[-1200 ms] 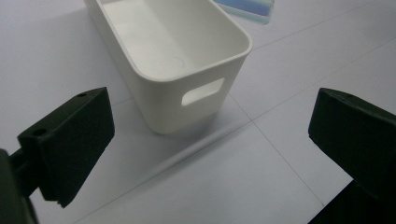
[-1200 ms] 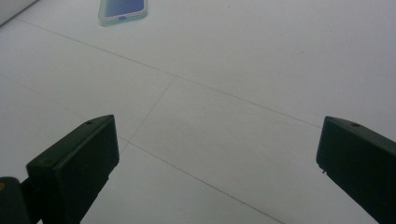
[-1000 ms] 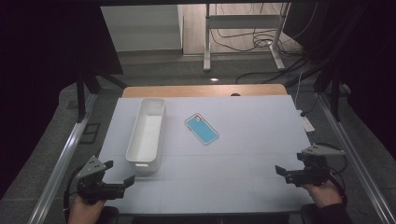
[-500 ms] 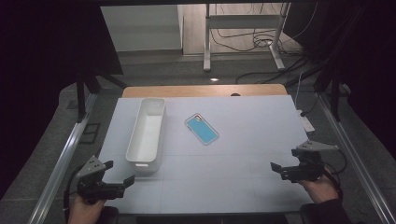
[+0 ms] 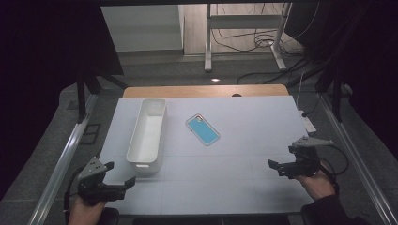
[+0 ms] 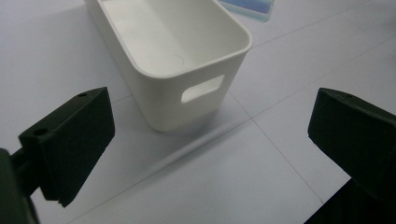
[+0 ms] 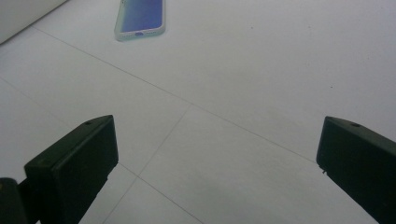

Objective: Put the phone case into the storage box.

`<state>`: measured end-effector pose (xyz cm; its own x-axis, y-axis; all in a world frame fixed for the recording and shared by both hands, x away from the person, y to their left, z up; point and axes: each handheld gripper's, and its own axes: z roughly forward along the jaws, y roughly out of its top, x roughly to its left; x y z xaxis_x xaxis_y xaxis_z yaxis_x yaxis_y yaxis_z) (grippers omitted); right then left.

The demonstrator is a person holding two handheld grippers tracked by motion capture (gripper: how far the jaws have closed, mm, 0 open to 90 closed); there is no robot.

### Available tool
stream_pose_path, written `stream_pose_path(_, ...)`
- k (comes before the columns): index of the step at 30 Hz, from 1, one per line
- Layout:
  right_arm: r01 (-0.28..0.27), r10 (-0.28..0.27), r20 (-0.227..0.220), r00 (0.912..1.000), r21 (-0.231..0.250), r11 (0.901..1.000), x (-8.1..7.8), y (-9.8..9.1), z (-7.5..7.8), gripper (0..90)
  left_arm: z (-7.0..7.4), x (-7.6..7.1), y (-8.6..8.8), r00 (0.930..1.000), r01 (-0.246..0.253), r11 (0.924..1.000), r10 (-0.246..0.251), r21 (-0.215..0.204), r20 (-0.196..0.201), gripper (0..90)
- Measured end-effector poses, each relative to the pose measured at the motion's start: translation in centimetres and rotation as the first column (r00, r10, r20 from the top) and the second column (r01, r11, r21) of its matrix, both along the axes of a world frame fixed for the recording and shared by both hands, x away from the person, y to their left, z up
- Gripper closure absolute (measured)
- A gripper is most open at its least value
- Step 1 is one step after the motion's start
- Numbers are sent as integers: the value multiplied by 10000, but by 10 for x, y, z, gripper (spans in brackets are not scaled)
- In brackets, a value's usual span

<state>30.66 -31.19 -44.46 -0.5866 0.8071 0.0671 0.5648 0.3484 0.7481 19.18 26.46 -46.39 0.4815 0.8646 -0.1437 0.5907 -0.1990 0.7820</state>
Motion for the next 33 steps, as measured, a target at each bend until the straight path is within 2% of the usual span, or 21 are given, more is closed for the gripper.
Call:
stream_pose_path(17, -574, 574, -232, 9981, -8, 9983, 17, 20, -1, 0, 0, 0, 0, 10000, 40, 10000, -40, 33, -4, 14)
stream_pose_path(33, -1011, 1002, -323, 9944, -272, 9945, 33, 36, -5, 0, 0, 1, -1, 10000, 46, 10000, -46, 77, -61, 14)
